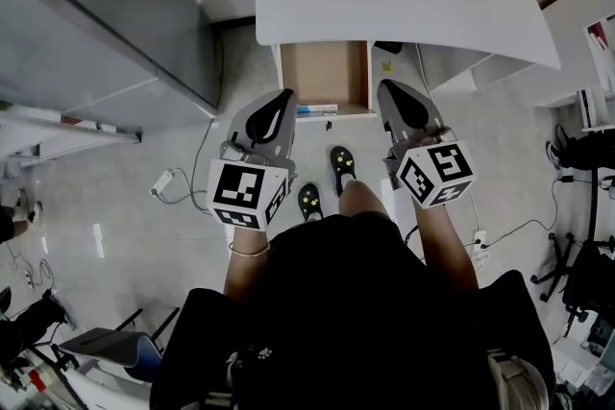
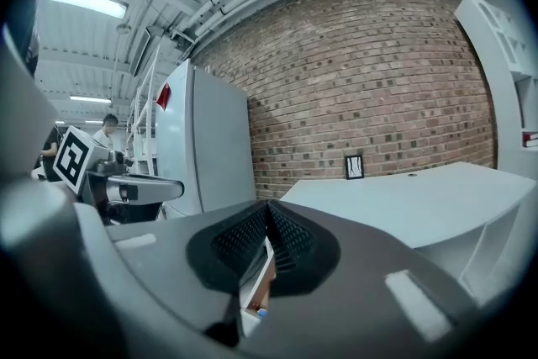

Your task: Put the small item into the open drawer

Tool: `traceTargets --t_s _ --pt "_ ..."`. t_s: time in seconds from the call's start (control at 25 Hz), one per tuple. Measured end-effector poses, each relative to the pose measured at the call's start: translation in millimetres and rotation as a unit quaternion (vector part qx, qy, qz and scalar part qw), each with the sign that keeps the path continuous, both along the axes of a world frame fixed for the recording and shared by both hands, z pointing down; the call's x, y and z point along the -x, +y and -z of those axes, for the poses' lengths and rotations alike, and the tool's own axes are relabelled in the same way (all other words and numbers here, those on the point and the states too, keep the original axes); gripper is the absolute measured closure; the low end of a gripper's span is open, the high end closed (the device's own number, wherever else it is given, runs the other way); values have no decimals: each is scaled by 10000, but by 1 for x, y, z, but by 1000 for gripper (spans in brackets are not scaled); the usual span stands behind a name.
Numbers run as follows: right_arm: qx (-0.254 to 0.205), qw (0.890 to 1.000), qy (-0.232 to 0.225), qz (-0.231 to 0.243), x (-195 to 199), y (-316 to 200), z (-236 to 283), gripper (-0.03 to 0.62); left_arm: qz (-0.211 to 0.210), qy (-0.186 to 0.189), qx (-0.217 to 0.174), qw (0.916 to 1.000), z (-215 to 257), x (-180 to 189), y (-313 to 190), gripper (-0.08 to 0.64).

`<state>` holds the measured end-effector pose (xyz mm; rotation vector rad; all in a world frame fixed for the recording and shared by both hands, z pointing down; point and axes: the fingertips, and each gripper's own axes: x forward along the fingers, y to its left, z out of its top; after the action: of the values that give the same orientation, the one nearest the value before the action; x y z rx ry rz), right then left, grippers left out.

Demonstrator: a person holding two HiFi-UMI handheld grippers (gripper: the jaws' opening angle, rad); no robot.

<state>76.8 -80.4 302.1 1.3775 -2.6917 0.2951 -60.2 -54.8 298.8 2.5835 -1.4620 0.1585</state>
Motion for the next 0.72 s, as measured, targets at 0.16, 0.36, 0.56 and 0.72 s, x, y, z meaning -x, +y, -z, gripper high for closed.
traceTargets --t_s 0.16,0.36,0.56,0.72 --pt "7 10000 -35 0 -1 3 0 580 1 -1 -28 10000 2 -2 2 563" --pt "57 10000 -65 31 2 4 -1 580 35 11 10 10000 0 1 3 563" --pt "90 9999 -16 96 6 8 -5 580 66 18 -2 10000 0 4 5 563" --pt "98 9999 -64 75 5 8 -4 580 103 10 11 9999 -1 6 5 563"
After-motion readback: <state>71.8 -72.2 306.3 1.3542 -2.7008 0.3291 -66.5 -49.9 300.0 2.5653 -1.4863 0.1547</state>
